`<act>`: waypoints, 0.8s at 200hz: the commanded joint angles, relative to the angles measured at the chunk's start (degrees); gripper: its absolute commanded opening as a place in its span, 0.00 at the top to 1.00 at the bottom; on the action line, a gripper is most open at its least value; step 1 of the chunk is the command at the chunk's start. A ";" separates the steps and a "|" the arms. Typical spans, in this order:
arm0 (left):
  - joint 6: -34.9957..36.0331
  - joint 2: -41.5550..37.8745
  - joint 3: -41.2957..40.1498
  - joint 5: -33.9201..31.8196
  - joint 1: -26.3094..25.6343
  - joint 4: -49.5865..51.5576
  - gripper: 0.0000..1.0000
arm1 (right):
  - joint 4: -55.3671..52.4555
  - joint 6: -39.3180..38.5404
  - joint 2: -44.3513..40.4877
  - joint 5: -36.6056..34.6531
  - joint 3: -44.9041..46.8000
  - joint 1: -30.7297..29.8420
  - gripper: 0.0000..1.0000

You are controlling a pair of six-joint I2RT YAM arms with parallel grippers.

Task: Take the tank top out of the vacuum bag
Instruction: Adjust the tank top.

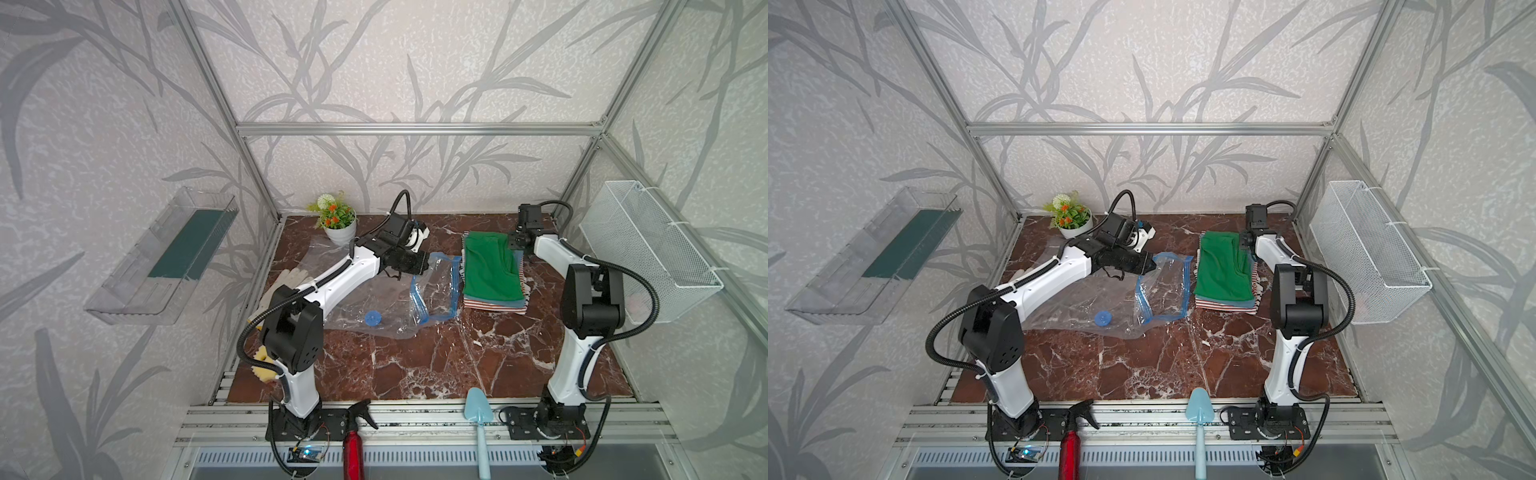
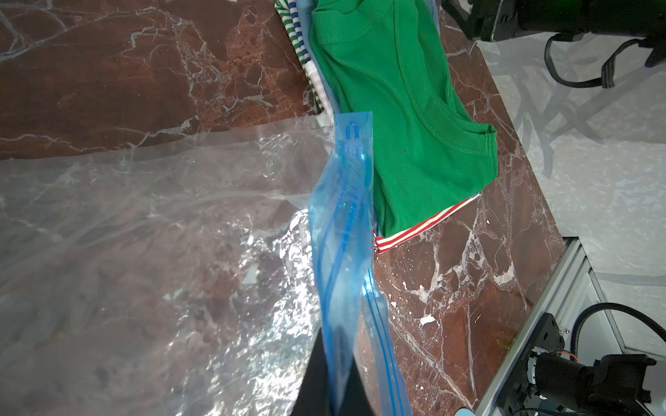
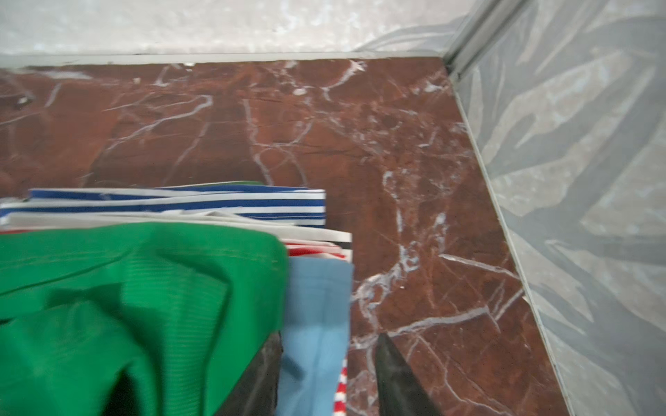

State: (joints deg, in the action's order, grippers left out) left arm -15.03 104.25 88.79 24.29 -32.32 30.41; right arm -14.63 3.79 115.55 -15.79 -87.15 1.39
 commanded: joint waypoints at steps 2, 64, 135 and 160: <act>1.01 0.32 1.82 0.13 -0.47 1.29 1.00 | -1.00 1.61 -3.38 0.28 2.77 0.37 0.54; 1.10 -0.12 1.95 -0.06 -0.87 1.42 1.00 | -2.92 13.60 -23.19 16.16 23.89 1.07 0.49; 1.13 -0.45 1.91 -0.08 -1.65 1.40 1.00 | -0.73 17.04 -35.46 22.78 39.50 1.95 0.57; 1.22 -0.27 1.99 -0.30 -1.74 1.67 1.00 | 0.26 17.93 -32.66 24.54 39.95 2.98 0.66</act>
State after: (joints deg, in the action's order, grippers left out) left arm -15.00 104.25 88.79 24.10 -33.71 30.55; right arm -16.29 20.05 80.79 5.21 -47.75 3.27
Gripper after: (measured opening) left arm 0.047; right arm 0.392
